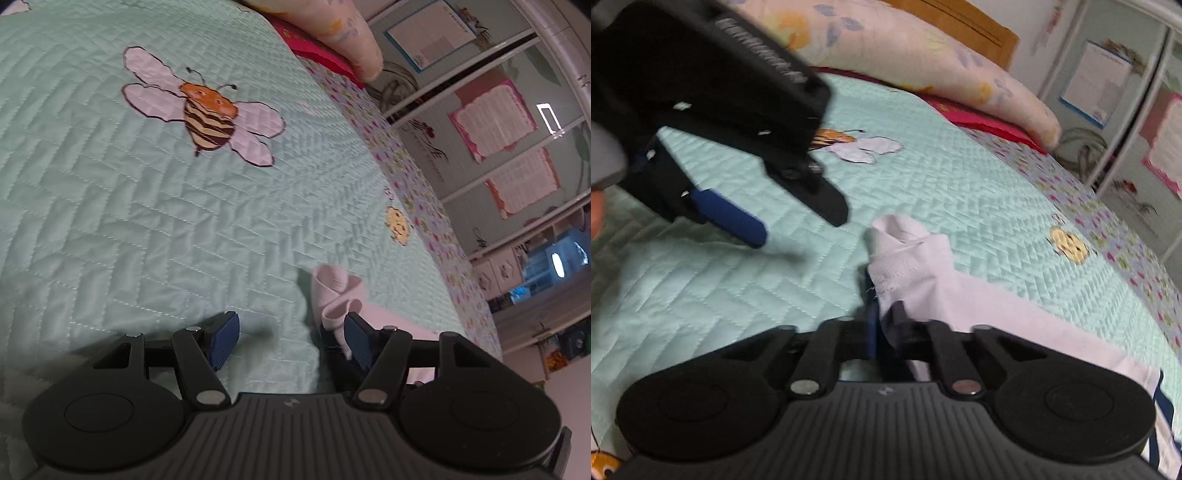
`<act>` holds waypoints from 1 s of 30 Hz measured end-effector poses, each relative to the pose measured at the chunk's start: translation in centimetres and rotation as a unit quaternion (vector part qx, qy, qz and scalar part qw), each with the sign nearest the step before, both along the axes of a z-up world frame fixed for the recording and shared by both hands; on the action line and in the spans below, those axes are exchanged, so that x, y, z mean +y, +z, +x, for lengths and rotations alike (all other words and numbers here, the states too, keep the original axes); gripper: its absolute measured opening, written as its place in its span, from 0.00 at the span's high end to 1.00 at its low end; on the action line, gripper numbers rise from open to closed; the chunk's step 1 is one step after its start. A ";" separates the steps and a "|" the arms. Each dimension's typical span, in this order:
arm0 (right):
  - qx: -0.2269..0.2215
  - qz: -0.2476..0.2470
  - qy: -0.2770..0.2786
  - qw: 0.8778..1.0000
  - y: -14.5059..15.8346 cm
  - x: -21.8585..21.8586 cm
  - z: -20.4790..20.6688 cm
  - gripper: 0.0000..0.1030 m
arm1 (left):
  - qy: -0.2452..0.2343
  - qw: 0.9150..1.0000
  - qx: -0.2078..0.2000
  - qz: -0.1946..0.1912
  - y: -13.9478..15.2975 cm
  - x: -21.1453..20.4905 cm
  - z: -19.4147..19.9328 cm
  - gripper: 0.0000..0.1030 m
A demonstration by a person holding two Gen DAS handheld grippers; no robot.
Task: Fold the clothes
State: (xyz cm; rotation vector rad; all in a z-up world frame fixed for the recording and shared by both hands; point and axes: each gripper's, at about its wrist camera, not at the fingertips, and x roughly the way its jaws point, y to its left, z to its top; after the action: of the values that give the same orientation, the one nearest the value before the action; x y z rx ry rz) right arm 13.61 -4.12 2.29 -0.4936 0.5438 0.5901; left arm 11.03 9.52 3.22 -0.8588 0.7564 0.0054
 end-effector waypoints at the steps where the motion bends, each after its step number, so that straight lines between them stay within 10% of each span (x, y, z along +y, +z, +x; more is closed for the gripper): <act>1: 0.001 0.018 -0.004 1.000 0.6 -0.7 -0.3 0.99 | -0.003 1.000 -0.003 -0.007 0.1 0.1 0.1 0.36; 9: 0.037 0.072 0.033 0.996 1.8 -4.3 -3.9 0.99 | 0.003 0.994 -0.001 -0.112 -1.5 0.4 1.2 0.36; 22: 0.074 0.085 0.066 0.991 0.3 -5.9 -5.6 0.99 | 0.032 0.987 0.009 -0.156 -2.3 -0.2 3.7 0.36; 30: 0.065 0.095 0.064 0.991 -0.4 -6.2 -6.0 0.99 | 0.031 0.999 -0.004 -0.015 0.5 -1.2 4.9 0.36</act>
State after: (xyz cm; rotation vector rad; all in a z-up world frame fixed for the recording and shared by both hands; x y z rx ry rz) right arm 7.57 -10.32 1.86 -0.3119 0.5766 0.7934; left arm 15.89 8.31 3.68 -0.9107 0.7248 0.0452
